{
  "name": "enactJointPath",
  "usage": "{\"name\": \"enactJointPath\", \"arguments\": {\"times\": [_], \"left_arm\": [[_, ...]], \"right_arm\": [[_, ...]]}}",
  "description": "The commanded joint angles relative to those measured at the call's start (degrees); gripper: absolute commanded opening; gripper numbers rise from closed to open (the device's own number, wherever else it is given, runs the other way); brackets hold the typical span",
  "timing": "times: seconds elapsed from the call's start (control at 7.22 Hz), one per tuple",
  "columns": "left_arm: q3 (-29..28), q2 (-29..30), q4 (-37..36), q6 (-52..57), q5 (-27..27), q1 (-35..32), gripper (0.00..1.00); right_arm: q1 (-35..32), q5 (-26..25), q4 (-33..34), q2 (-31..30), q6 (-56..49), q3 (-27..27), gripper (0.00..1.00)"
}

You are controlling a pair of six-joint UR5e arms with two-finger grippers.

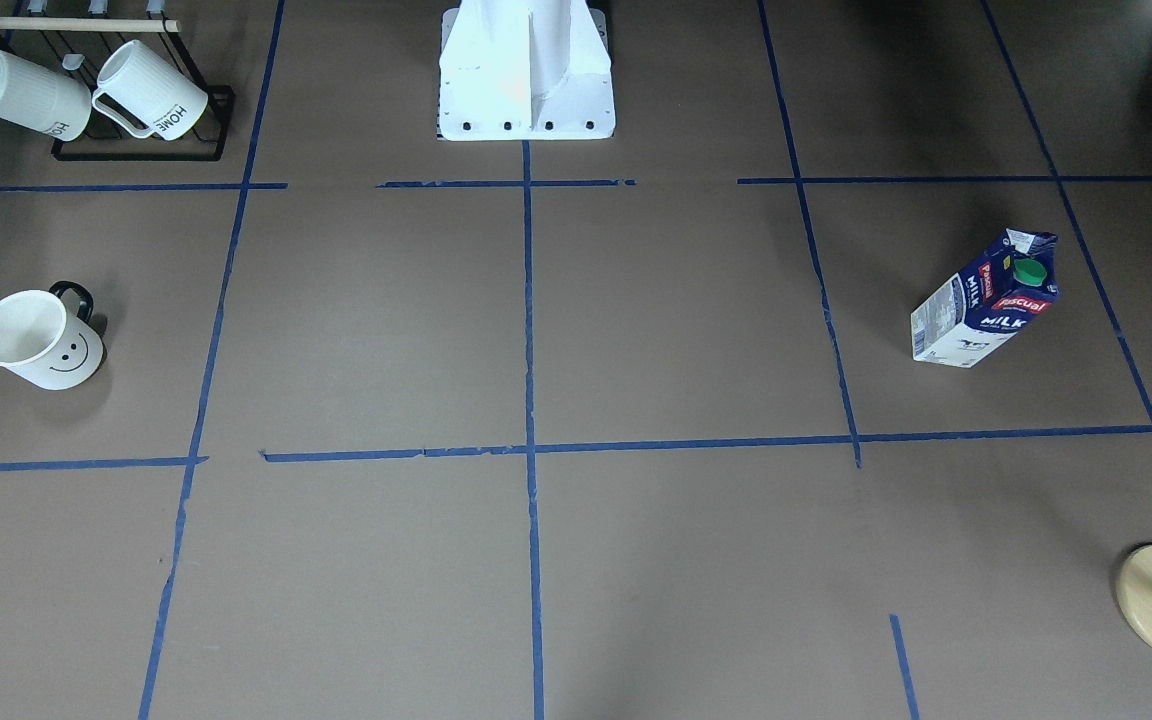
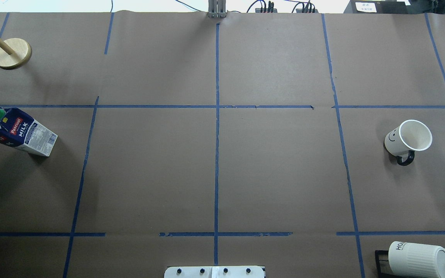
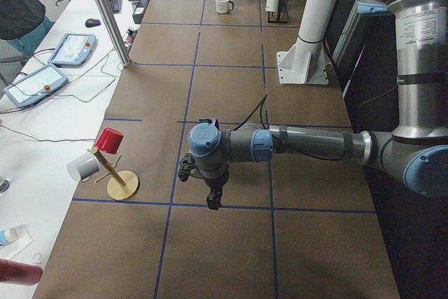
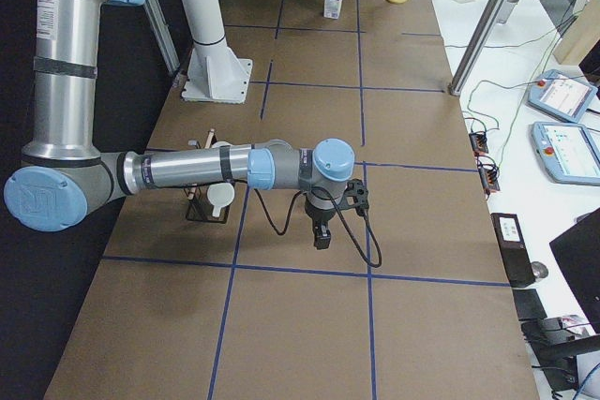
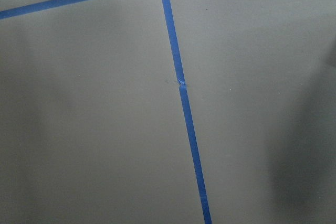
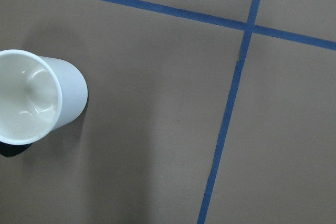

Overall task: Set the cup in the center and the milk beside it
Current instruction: 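Move the right gripper toward the white mug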

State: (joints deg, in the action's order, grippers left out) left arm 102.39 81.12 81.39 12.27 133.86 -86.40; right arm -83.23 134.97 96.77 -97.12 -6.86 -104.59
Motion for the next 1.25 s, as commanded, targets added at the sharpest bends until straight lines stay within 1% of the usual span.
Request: {"name": "enactJointPath", "arguments": {"times": [0.0,0.28,0.42,0.55,0.69,0.83,0.97,1.11], "left_arm": [[0.17,0.17,-0.26,-0.05,0.09,0.26,1.0],[0.0,0.09,-0.09,-0.05,0.09,0.26,1.0],[0.0,0.09,-0.09,-0.05,0.09,0.26,1.0],[0.09,0.0,-0.09,-0.05,0.09,0.26,1.0],[0.09,0.0,-0.17,-0.05,0.09,0.26,1.0],[0.09,0.0,-0.26,-0.05,0.09,0.26,1.0],[0.09,0.0,-0.26,-0.05,0.09,0.26,1.0],[0.09,0.0,-0.44,-0.05,0.09,0.26,1.0]], "right_arm": [[0.0,-0.06,-0.09,0.0,0.0,0.0,0.99],[0.0,-0.23,-0.09,0.0,0.09,0.0,1.0],[0.61,-0.32,-0.78,0.26,2.44,-0.26,1.0],[3.92,-0.32,-7.58,0.18,10.82,-0.18,1.0],[9.44,-0.76,-16.69,0.17,23.26,-0.09,1.0],[13.49,-1.72,-23.83,0.17,33.12,-0.09,1.0],[16.58,-4.6,-28.95,0.09,38.27,0.0,1.0],[18.87,-6.2,-29.52,0.09,40.15,0.09,1.0]]}}
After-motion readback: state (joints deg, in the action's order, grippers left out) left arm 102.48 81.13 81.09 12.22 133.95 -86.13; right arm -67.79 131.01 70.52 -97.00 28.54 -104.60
